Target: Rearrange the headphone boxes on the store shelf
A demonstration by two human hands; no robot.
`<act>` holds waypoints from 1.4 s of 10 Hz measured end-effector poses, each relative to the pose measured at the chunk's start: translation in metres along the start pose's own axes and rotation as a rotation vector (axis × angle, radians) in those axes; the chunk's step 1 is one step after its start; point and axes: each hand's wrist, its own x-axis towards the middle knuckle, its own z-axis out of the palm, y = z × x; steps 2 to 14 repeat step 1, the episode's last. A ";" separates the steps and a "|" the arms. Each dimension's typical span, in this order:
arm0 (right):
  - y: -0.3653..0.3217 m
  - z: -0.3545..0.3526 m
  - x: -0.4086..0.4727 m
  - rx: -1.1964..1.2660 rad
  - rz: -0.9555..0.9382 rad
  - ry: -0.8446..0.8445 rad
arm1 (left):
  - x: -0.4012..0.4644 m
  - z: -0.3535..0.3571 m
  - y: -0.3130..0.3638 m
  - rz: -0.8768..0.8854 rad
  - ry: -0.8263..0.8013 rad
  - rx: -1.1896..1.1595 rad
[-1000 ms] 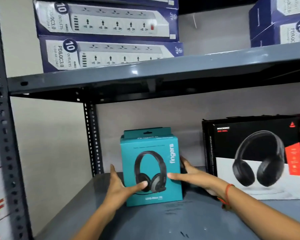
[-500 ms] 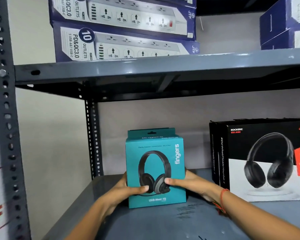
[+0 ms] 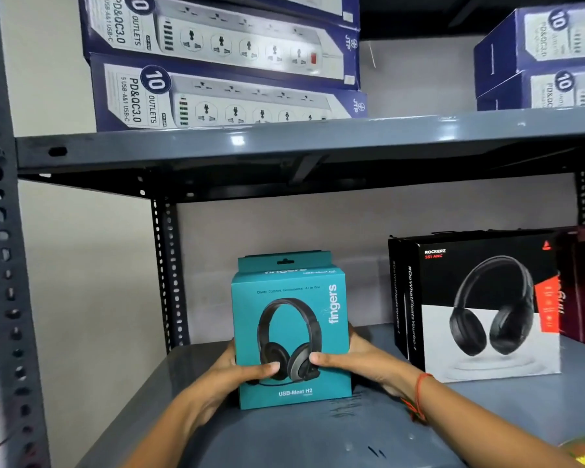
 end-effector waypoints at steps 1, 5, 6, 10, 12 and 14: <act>0.001 -0.003 -0.009 -0.074 -0.020 0.199 | -0.011 0.021 0.015 0.135 0.362 0.036; 0.001 -0.003 -0.009 -0.074 -0.020 0.199 | -0.011 0.021 0.015 0.135 0.362 0.036; 0.001 -0.003 -0.009 -0.074 -0.020 0.199 | -0.011 0.021 0.015 0.135 0.362 0.036; 0.001 -0.003 -0.009 -0.074 -0.020 0.199 | -0.011 0.021 0.015 0.135 0.362 0.036; 0.001 -0.003 -0.009 -0.074 -0.020 0.199 | -0.011 0.021 0.015 0.135 0.362 0.036; 0.001 -0.003 -0.009 -0.074 -0.020 0.199 | -0.011 0.021 0.015 0.135 0.362 0.036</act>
